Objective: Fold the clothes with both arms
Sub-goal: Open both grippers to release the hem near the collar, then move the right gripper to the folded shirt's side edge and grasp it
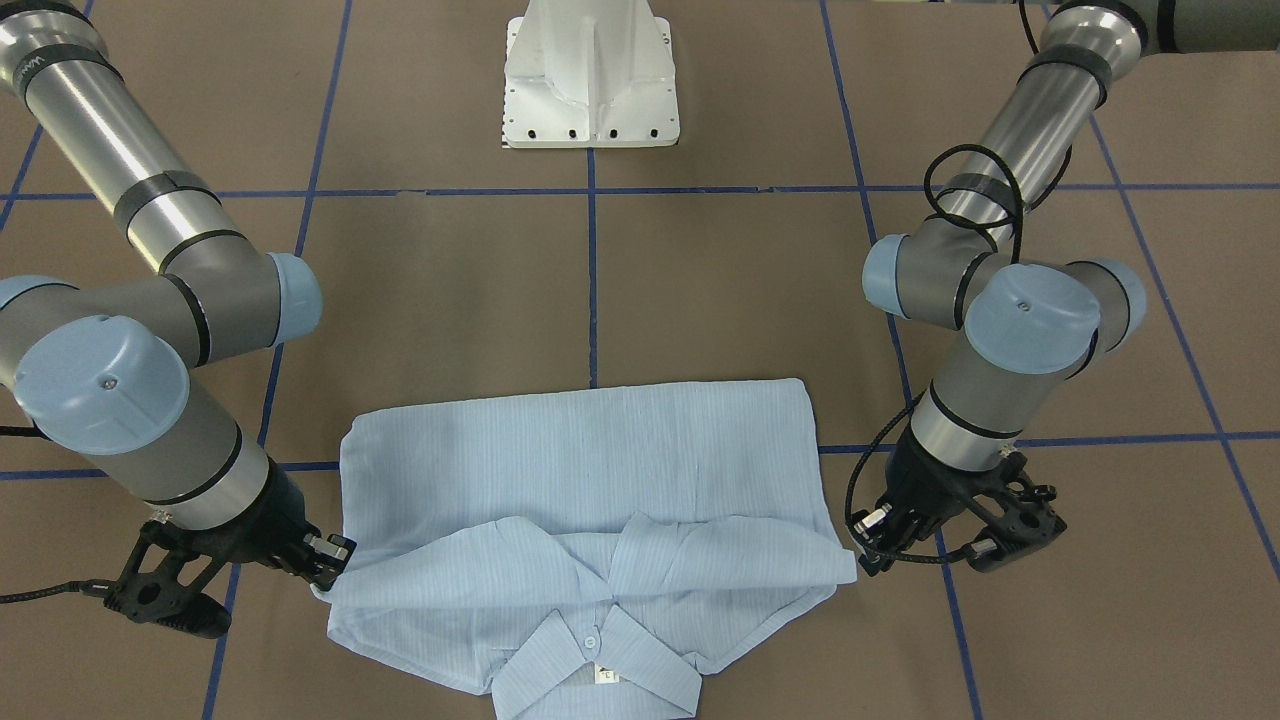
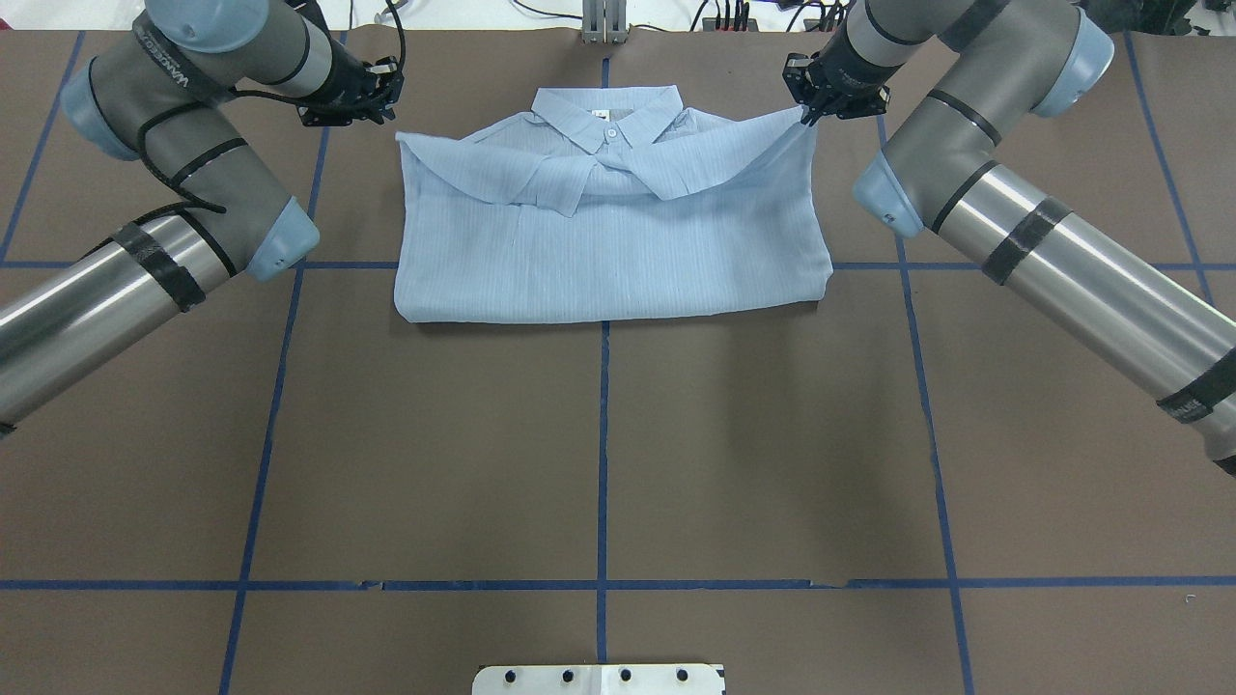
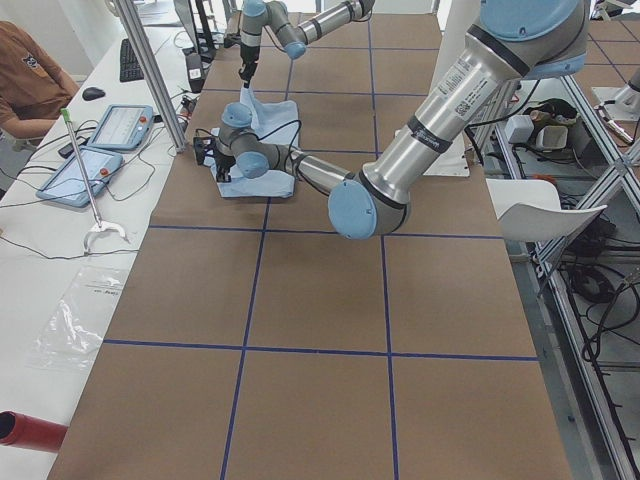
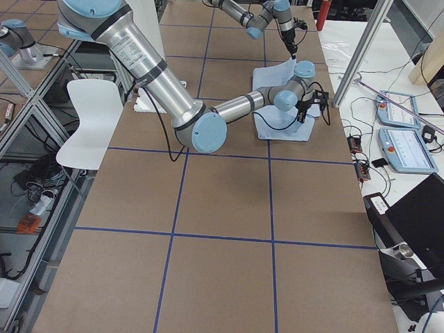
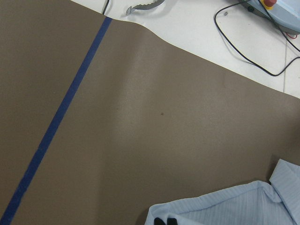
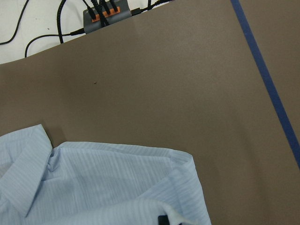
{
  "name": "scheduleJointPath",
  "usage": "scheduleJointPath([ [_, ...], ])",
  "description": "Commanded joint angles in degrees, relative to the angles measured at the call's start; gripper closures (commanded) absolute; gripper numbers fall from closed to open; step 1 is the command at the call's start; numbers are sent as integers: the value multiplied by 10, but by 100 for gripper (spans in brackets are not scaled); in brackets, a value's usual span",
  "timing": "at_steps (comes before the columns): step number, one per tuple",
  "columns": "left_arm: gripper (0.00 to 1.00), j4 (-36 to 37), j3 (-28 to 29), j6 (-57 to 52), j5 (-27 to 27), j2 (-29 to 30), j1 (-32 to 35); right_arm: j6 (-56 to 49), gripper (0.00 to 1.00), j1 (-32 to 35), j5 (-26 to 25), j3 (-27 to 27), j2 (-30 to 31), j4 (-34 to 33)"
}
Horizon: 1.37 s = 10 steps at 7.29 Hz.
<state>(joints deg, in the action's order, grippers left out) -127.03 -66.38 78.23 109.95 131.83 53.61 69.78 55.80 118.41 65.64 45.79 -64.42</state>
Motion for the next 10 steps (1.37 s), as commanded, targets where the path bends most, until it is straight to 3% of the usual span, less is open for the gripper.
scheduleJointPath([
  [1, 0, 2, -2, 2, 1, -1, 1, -24, 0, 1, -4, -1, 0, 3],
  [4, 0, 6, -8, -4, 2, -8, 4, -44, 0, 2, 2, 7, 11, 3],
  [7, 0, 32, -101, -4, 20, -59, 6, -40, 0, -63, -3, 132, 120, 3],
  [10, 0, 32, -106, -3, 19, -61, 6, -40, 0, -94, -1, 157, 159, -1],
])
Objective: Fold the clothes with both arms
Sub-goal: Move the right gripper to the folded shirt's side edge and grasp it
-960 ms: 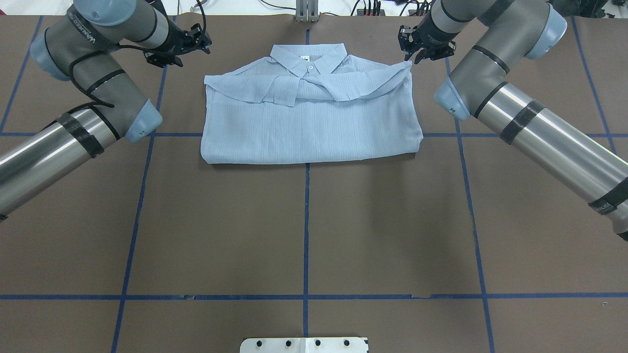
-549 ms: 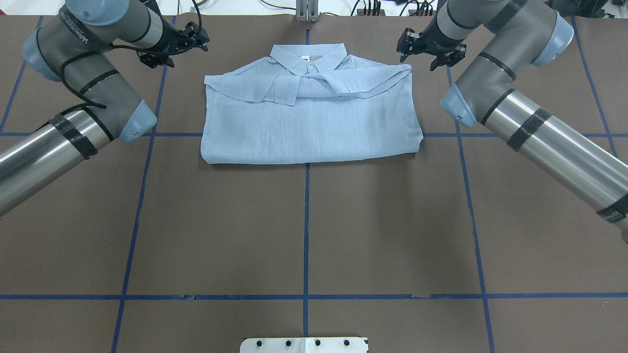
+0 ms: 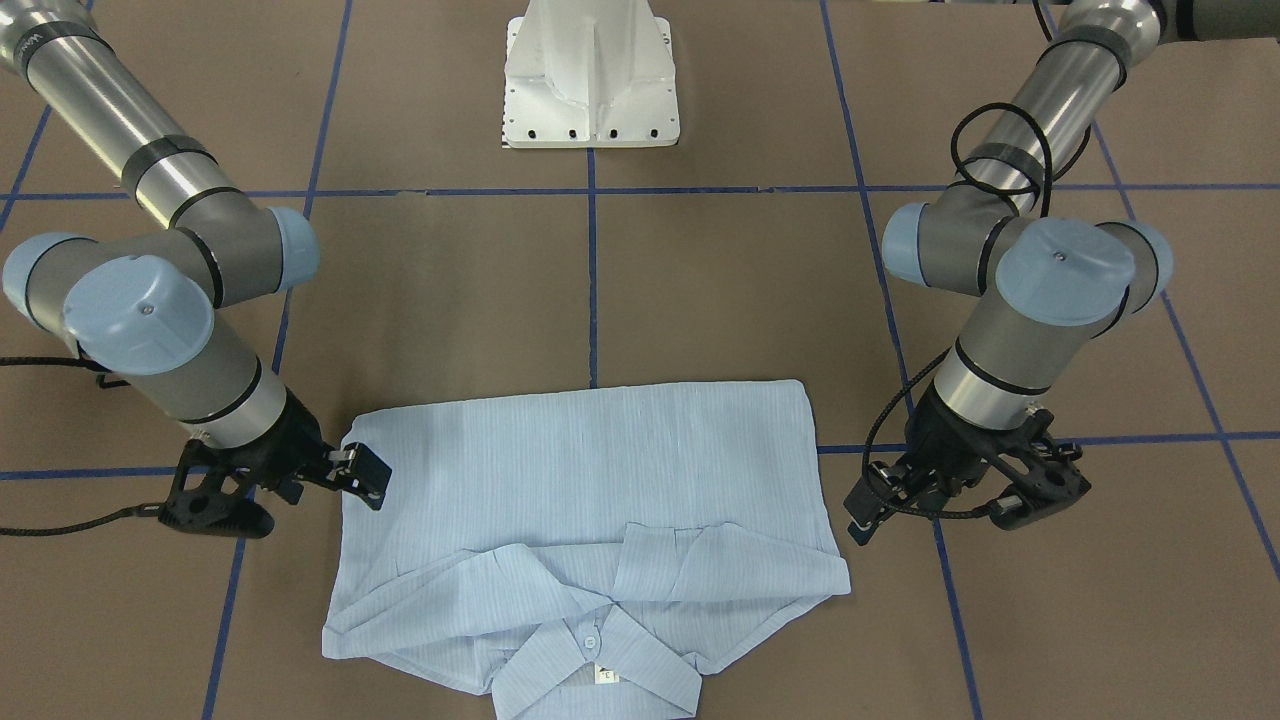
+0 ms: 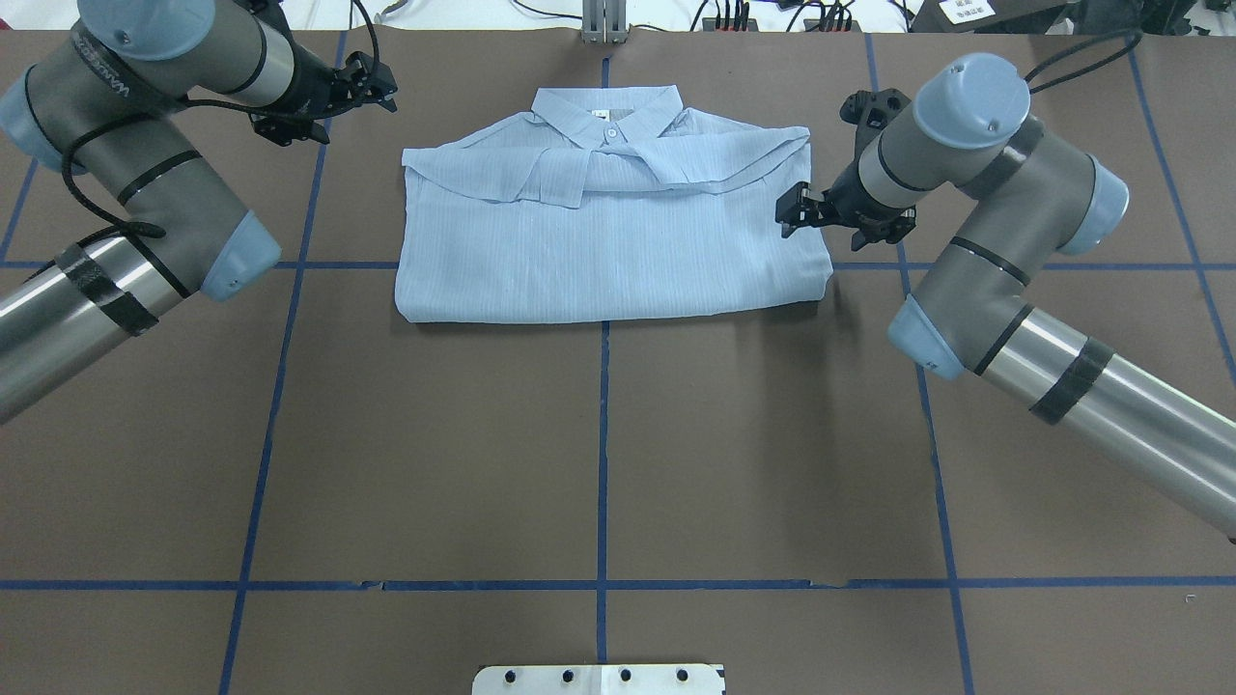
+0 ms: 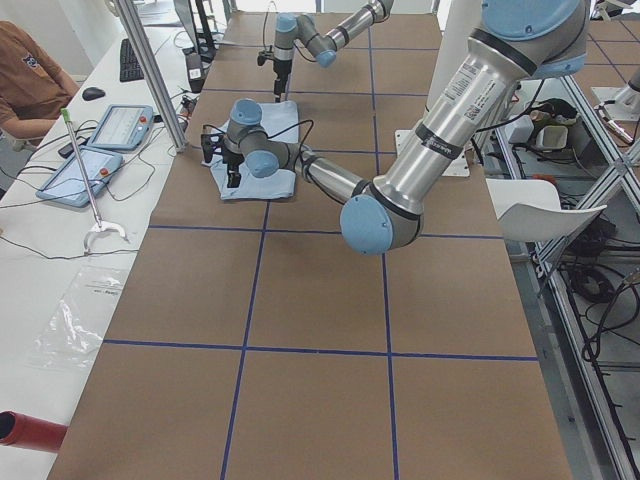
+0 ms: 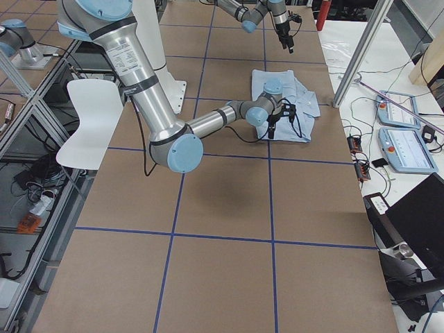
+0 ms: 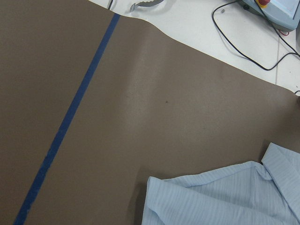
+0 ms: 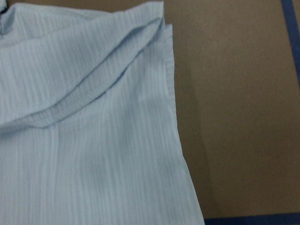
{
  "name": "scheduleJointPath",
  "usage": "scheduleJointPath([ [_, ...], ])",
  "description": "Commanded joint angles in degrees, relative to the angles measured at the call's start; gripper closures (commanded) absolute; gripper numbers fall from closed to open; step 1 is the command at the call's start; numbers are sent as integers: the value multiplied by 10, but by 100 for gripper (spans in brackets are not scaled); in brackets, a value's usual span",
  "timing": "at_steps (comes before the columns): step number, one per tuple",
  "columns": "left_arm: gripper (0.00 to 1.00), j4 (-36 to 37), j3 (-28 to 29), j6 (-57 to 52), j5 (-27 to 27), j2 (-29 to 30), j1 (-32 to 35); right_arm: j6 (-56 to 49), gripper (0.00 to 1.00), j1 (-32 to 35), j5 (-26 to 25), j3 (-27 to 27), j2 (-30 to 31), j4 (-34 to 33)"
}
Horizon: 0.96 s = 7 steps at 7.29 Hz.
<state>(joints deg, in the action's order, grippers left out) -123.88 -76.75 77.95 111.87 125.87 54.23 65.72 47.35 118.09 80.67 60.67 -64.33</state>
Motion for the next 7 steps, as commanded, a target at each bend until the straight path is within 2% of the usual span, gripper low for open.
scheduleJointPath([
  [1, 0, 0, -2, 1, 0, -1, 0, 0, 3, -15, 4, 7, 14, -3],
  [3, 0, 0, -2, 1, 0, -1, 0, 0, 48, -17, 6, 6, 13, -4],
  [4, 0, 0, -2, 1, -1, -2, 0, 0, 52, -17, 6, 6, 14, -4],
  [5, 1, 0, -2, 0, -2, -2, 0, 0, 63, -19, 8, 7, 14, -4],
  [6, 1, 0, -2, 0, -2, -2, 0, -1, 86, -17, 24, 10, 12, -4],
  [7, 1, 0, -2, 2, -2, -2, 0, 0, 100, -14, 28, 29, 15, -6],
])
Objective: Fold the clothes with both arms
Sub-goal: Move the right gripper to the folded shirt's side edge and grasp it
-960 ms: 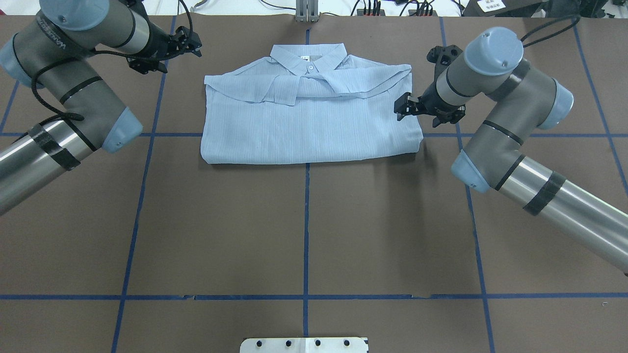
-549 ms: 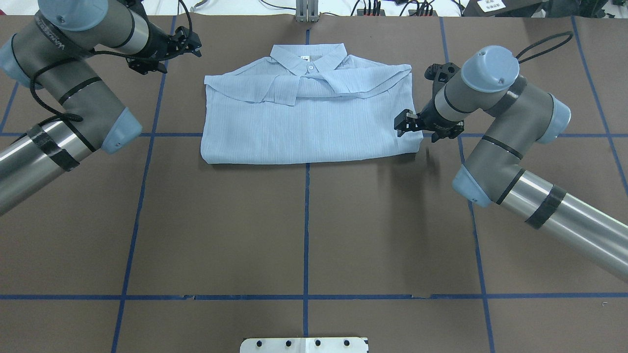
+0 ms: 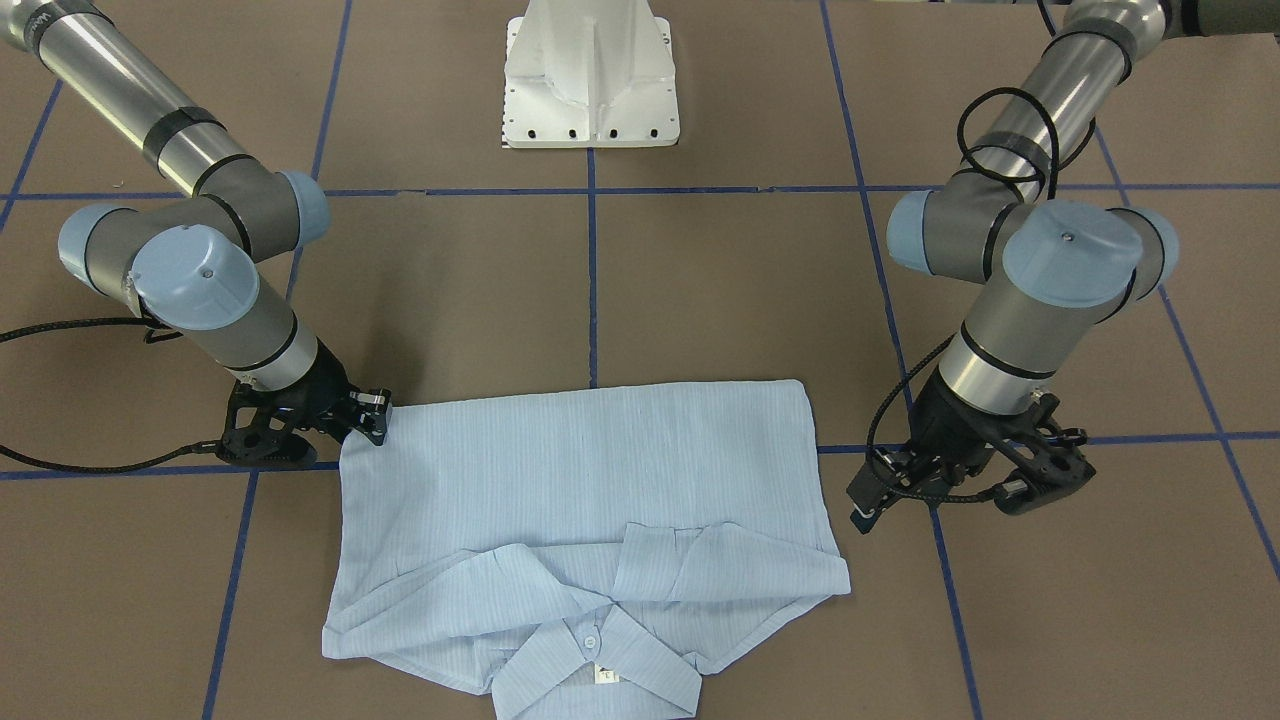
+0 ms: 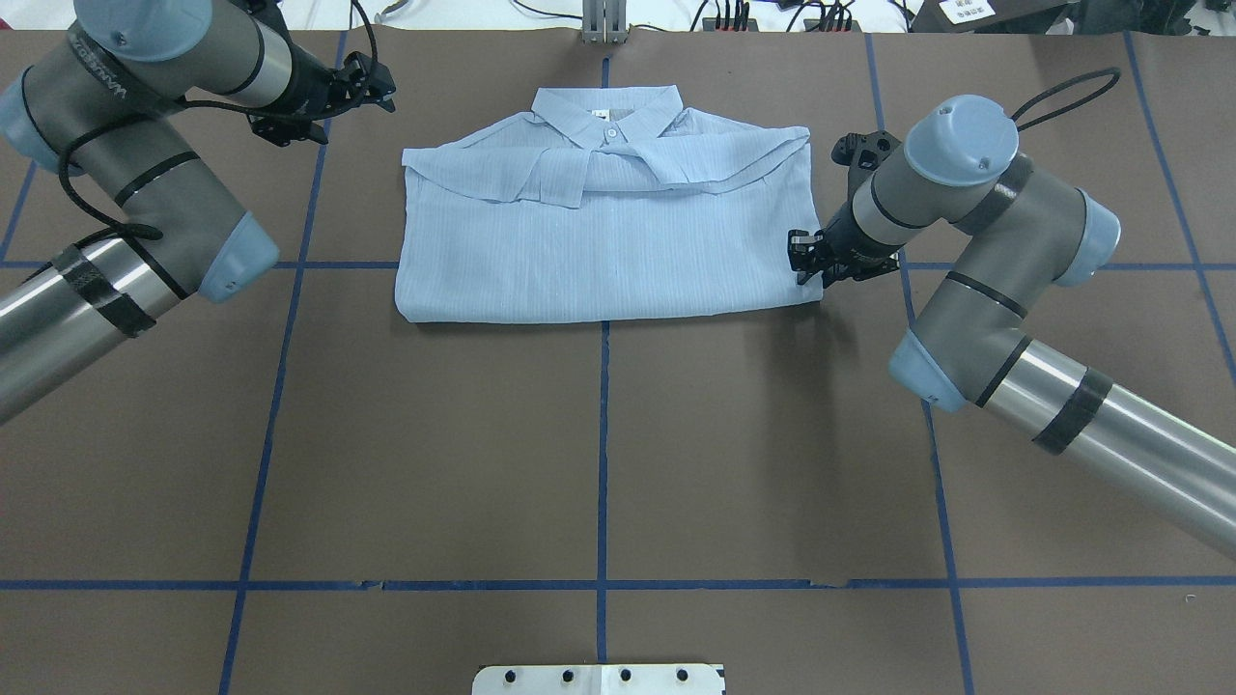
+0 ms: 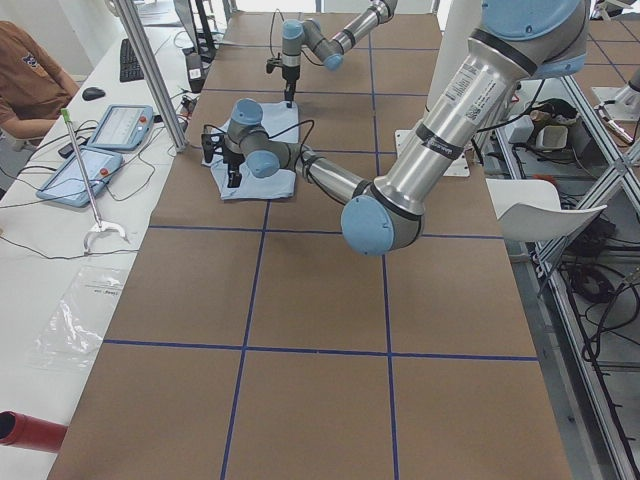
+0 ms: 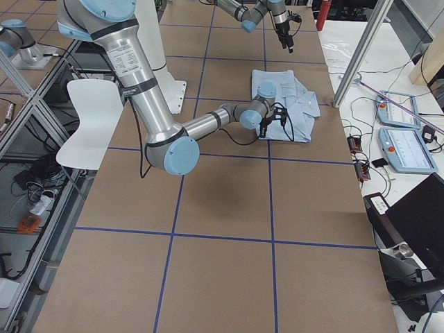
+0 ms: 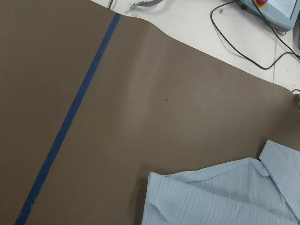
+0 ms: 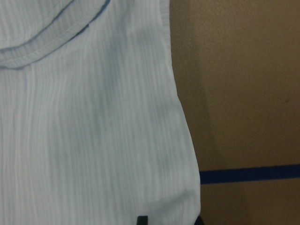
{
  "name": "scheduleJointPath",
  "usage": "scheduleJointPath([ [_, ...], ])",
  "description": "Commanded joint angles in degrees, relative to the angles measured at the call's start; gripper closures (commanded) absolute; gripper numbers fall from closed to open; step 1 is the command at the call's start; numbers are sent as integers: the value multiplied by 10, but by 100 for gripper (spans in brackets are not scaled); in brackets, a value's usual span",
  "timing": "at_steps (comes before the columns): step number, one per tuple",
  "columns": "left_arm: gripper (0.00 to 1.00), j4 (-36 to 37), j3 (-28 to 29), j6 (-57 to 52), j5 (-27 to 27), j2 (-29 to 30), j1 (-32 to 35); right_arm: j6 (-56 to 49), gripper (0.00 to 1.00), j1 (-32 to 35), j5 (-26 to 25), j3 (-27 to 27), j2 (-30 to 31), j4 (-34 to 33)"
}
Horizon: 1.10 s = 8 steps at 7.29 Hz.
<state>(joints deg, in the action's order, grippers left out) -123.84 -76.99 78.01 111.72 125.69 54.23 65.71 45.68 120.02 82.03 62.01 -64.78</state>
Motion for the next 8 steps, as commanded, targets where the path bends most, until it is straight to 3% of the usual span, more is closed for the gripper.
scheduleJointPath([
  [1, 1, 0, -2, 3, 0, -1, 1, 0, 100, 5, 26, 25, 11, -1],
  [4, 1, 1, -13, 6, -1, -2, 5, 1, 100, 6, 45, 125, 96, 0],
  [6, 1, 44, -94, 14, 0, -42, 6, 0, 100, -15, 45, 264, 234, 2],
  [8, 1, 74, -135, 35, -5, -55, 4, 0, 100, -67, 47, 390, 356, 4],
])
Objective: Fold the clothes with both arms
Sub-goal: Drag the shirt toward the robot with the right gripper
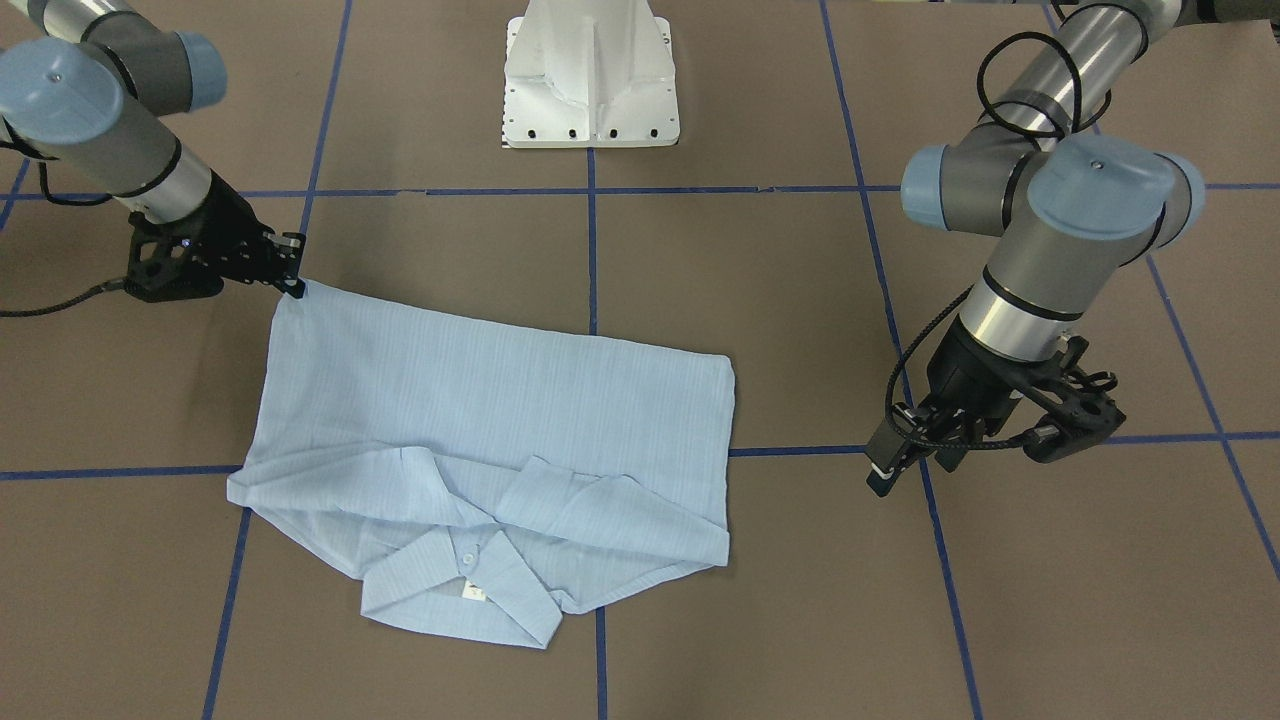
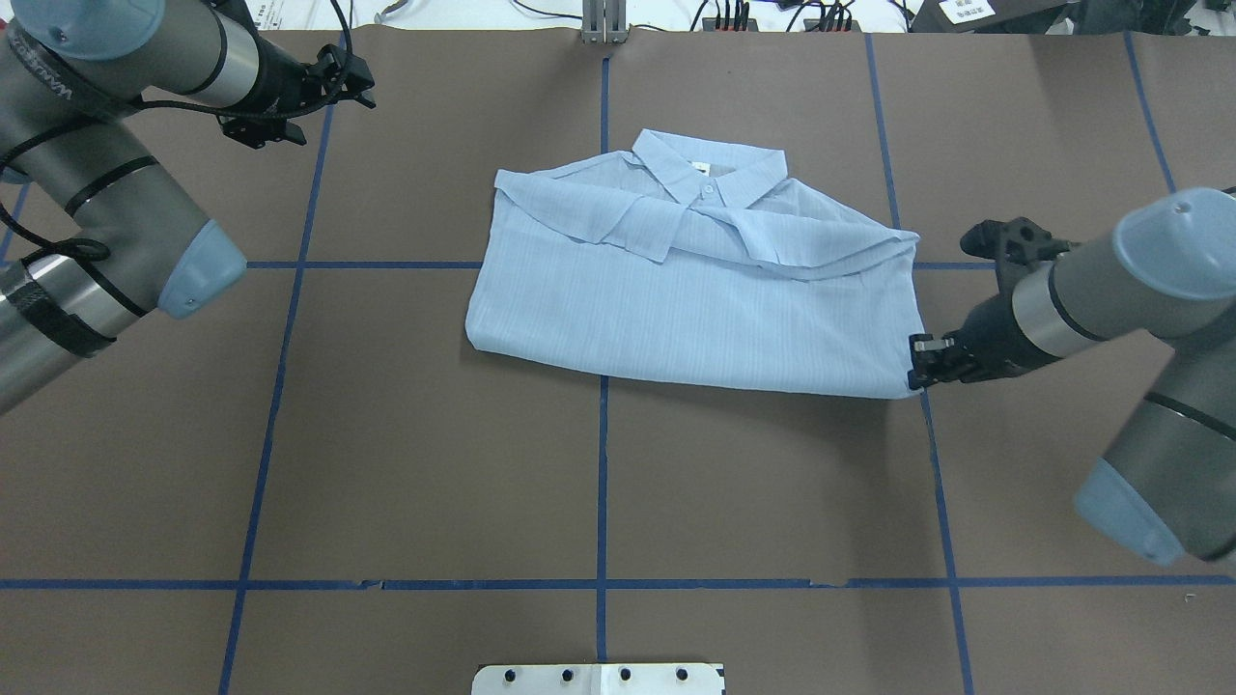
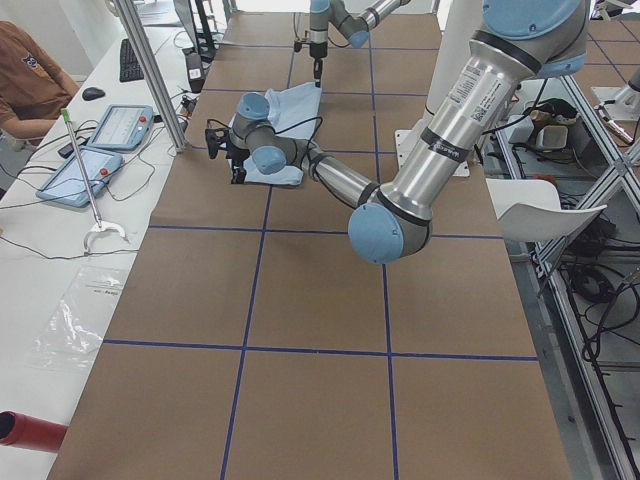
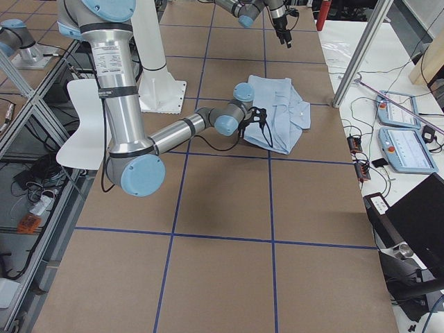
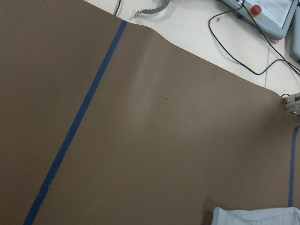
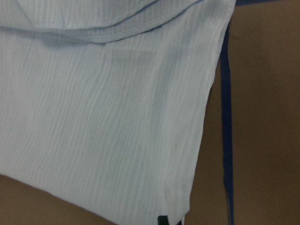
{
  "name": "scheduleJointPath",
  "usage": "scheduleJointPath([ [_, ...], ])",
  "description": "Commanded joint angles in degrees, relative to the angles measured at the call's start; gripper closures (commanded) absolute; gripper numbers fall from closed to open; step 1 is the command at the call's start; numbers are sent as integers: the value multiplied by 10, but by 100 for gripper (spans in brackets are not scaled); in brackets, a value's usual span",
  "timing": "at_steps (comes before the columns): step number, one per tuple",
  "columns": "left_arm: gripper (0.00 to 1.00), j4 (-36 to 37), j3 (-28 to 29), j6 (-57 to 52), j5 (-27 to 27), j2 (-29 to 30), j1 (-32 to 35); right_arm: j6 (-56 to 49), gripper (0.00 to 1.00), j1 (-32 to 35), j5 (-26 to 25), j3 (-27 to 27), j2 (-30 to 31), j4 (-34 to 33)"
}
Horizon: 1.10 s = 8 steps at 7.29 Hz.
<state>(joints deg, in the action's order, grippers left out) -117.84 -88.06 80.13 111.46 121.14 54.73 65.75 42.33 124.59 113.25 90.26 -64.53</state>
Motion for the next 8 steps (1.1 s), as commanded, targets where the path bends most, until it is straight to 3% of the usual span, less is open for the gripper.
scheduleJointPath([
  [1, 1, 15, -32, 17, -4, -11, -5, 0, 100, -89, 2, 133, 123, 2],
  [2, 1, 14, -35, 23, -5, -11, -8, 0, 100, -161, 2, 178, 160, 2],
  [4, 1, 14, -40, 27, -5, -13, -17, 24, 100, -311, -4, 199, 169, 3],
  [5, 1, 14, -41, 27, -5, -13, -20, 30, 28, -353, -10, 199, 162, 2],
  [6, 1, 13, -49, 27, -5, -12, -32, 29, 0, -346, -41, 197, 136, 2],
  [8, 0, 38, -79, 29, 0, -6, -95, 29, 0, -256, -107, 171, 28, 3],
])
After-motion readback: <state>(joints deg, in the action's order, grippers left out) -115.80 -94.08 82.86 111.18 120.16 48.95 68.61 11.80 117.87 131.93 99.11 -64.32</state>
